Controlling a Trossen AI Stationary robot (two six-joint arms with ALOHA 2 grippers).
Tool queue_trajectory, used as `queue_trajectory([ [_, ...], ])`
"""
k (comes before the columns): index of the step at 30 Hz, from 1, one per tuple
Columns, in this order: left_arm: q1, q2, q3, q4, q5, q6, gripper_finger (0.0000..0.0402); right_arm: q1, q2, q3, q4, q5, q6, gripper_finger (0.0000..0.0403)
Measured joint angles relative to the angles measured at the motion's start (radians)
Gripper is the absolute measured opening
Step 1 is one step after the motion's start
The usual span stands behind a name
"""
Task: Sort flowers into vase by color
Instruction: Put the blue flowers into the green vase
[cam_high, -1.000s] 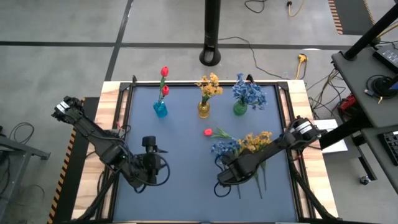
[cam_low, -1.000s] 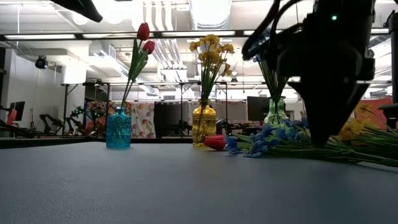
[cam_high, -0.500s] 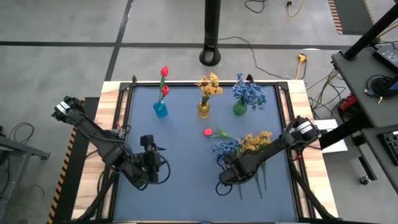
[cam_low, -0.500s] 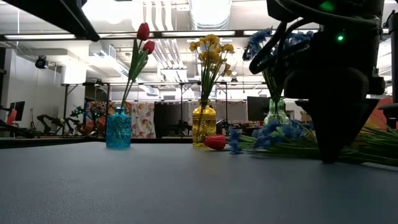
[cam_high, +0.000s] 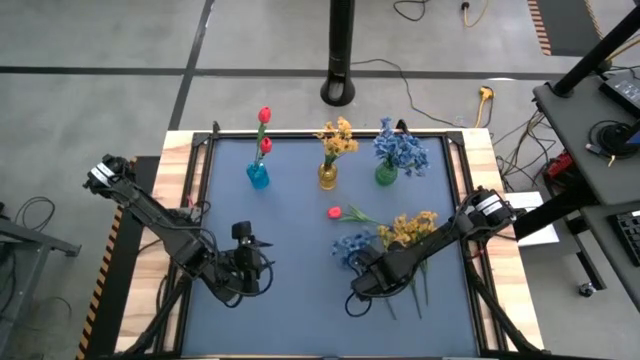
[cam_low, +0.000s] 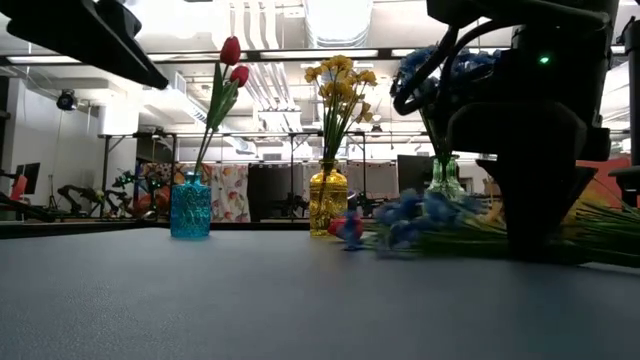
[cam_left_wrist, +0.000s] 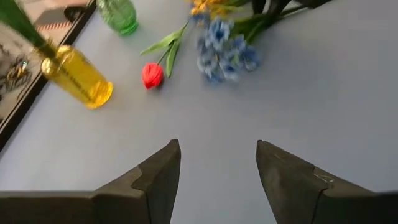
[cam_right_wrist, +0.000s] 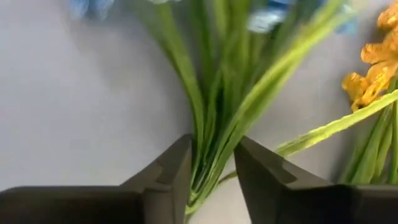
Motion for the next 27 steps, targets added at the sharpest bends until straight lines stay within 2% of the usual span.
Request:
queue_trajectory([
  [6,0.002,0.000,-0.080,0.198,-0.009,0.118,0.0176,-0.002,-0.031,-0.003,-0.007,0.025,-0.023,0.0067],
  [10,0.003,-0.001,-0.119,0.233,-0.026,0.123,0.0173,-0.001,-0.077,-0.003,-0.007,0.033,-0.048,0.0048],
  [18,0.004,-0.002,-0.135,0.248,-0.033,0.112,0.0173,0.000,-0.196,-0.004,-0.007,0.119,-0.099,0.0034],
  [22,0.004,-0.002,-0.135,0.275,-0.033,0.116,0.0173,0.011,-0.254,-0.008,-0.005,0.213,-0.124,0.0034],
  [27,0.004,-0.002,-0.134,0.358,-0.034,0.185,0.0173,0.041,-0.321,-0.029,0.002,0.383,-0.143,0.0034],
])
